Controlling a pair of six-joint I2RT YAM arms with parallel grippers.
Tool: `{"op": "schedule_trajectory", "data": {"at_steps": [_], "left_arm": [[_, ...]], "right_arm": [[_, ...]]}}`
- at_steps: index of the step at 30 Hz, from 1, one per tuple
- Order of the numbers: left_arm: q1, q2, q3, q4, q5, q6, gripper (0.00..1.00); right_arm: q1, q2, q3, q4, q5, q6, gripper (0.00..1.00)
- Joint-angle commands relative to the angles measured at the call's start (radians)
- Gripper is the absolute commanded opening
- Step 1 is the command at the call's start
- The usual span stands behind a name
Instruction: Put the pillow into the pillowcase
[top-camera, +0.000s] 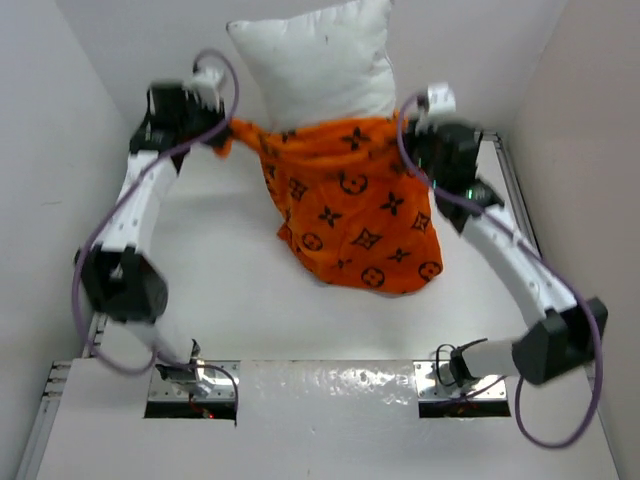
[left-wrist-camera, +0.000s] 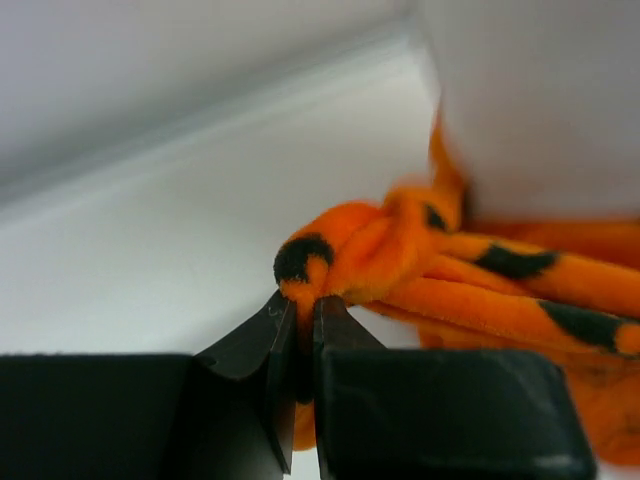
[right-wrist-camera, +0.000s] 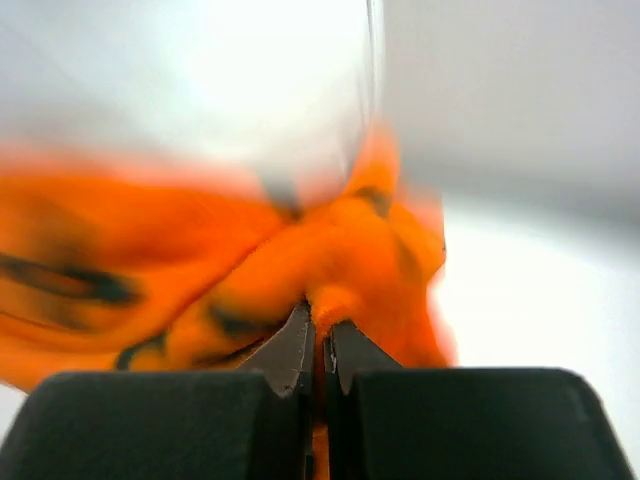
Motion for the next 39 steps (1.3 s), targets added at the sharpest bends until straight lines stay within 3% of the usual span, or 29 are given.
{"op": "schedule_trajectory", "data": {"at_steps": [1, 2, 4, 7, 8, 10, 13, 14, 15, 16, 17, 19, 20, 21, 22, 23, 24, 25, 26, 27, 28, 30, 31, 32, 34, 35, 36, 38, 39], "left_arm": [[0.095, 0.377, 1.158, 0.017, 0.065, -0.121, 0.00], [0.123, 0.361, 1.230, 0.139, 0.120, -0.158, 0.00], [0.163, 0.047, 0.865, 0.303, 0.218, -0.223, 0.00], [0.157, 0.007, 0.655, -0.127, 0.343, -0.257, 0.00], [0.150, -0.022, 0.363, -0.154, 0.338, -0.275, 0.00], [0.161, -0.078, 0.179, -0.096, 0.309, -0.307, 0.00], [0.163, 0.091, 0.571, -0.050, 0.204, -0.220, 0.00], [0.163, 0.182, 1.053, -0.039, 0.174, -0.188, 0.00], [0.161, 0.265, 1.235, -0.016, 0.162, -0.185, 0.00], [0.152, 0.295, 1.303, -0.022, 0.209, -0.150, 0.00], [0.138, 0.248, 1.136, -0.153, 0.229, -0.124, 0.00], [0.062, -0.095, 0.588, -0.180, 0.202, -0.082, 0.00], [0.060, -0.216, 0.014, 0.078, 0.165, -0.134, 0.00], [0.066, -0.355, -0.113, 0.175, 0.130, -0.154, 0.00], [0.061, -0.340, 0.050, 0.215, 0.108, -0.089, 0.00], [0.058, -0.270, 0.285, 0.182, 0.093, -0.055, 0.00], [0.064, 0.054, 0.669, 0.117, 0.059, -0.039, 0.00], [0.128, 0.253, 1.317, 0.300, 0.010, -0.065, 0.00], [0.140, 0.068, 1.100, 0.596, 0.024, -0.077, 0.00], [0.115, -0.034, 0.838, 0.832, -0.066, 0.053, 0.00], [0.092, -0.085, 0.722, 0.744, -0.021, 0.049, 0.00], [0.121, -0.099, 0.740, 0.326, 0.068, -0.025, 0.00], [0.120, -0.105, 0.614, 0.082, 0.062, -0.034, 0.00], [0.121, -0.117, 0.532, 0.053, 0.051, -0.100, 0.00], [0.120, -0.052, 0.621, 0.098, 0.051, -0.146, 0.00], [0.118, 0.147, 0.827, 0.092, 0.047, -0.168, 0.00], [0.118, 0.251, 1.297, 0.152, 0.041, -0.168, 0.00], [0.118, 0.085, 1.147, 0.272, 0.088, -0.067, 0.00], [0.111, -0.043, 0.679, 0.323, 0.117, -0.027, 0.00]], "right_arm": [[-0.022, 0.144, 0.857, 0.108, -0.045, -0.183, 0.00], [-0.020, 0.163, 0.958, 0.123, -0.052, -0.174, 0.00], [-0.020, 0.096, 0.936, 0.134, -0.059, -0.126, 0.00], [-0.020, -0.177, 0.358, 0.270, -0.011, 0.000, 0.00], [-0.020, -0.220, 0.231, 0.264, 0.011, 0.043, 0.00], [-0.020, -0.272, 0.030, 0.214, 0.043, 0.123, 0.00], [-0.020, -0.120, 0.412, 0.135, 0.005, -0.040, 0.00], [-0.020, -0.030, 0.638, -0.036, -0.039, -0.080, 0.00], [-0.020, 0.065, 1.087, -0.137, -0.080, -0.102, 0.00], [-0.022, 0.211, 1.249, -0.250, -0.108, -0.086, 0.00], [-0.022, 0.233, 1.342, -0.363, -0.109, -0.069, 0.00], [-0.017, 0.146, 0.936, -0.564, -0.096, 0.000, 0.00], [-0.008, -0.103, 0.573, -0.163, -0.086, 0.022, 0.00], [-0.008, -0.206, 0.098, 0.064, -0.066, 0.054, 0.00], [-0.014, -0.249, 0.096, 0.206, -0.035, 0.076, 0.00], [-0.017, -0.117, 0.577, 0.045, -0.030, 0.009, 0.00], [-0.016, 0.040, 0.989, -0.105, -0.064, -0.074, 0.00], [-0.008, 0.341, 1.393, -0.107, -0.129, -0.149, 0.00], [-0.016, 0.340, 1.512, 0.016, -0.087, -0.130, 0.00], [-0.017, 0.298, 1.469, 0.052, -0.102, -0.124, 0.00], [-0.016, 0.227, 1.384, -0.054, -0.081, -0.131, 0.00], [-0.016, -0.148, 0.598, 0.140, 0.037, -0.080, 0.00], [-0.017, -0.242, 0.332, 0.491, 0.081, -0.026, 0.00], [-0.020, -0.274, 0.144, 0.487, 0.147, 0.040, 0.00], [-0.028, -0.169, 0.445, 0.320, 0.117, 0.019, 0.00], [-0.028, -0.095, 0.632, 0.262, 0.087, -0.007, 0.00], [-0.029, 0.089, 0.874, 0.196, 0.013, -0.050, 0.00], [-0.029, 0.267, 1.470, -0.032, -0.054, -0.032, 0.00], [-0.028, 0.325, 1.555, -0.138, -0.076, -0.027, 0.00]]}}
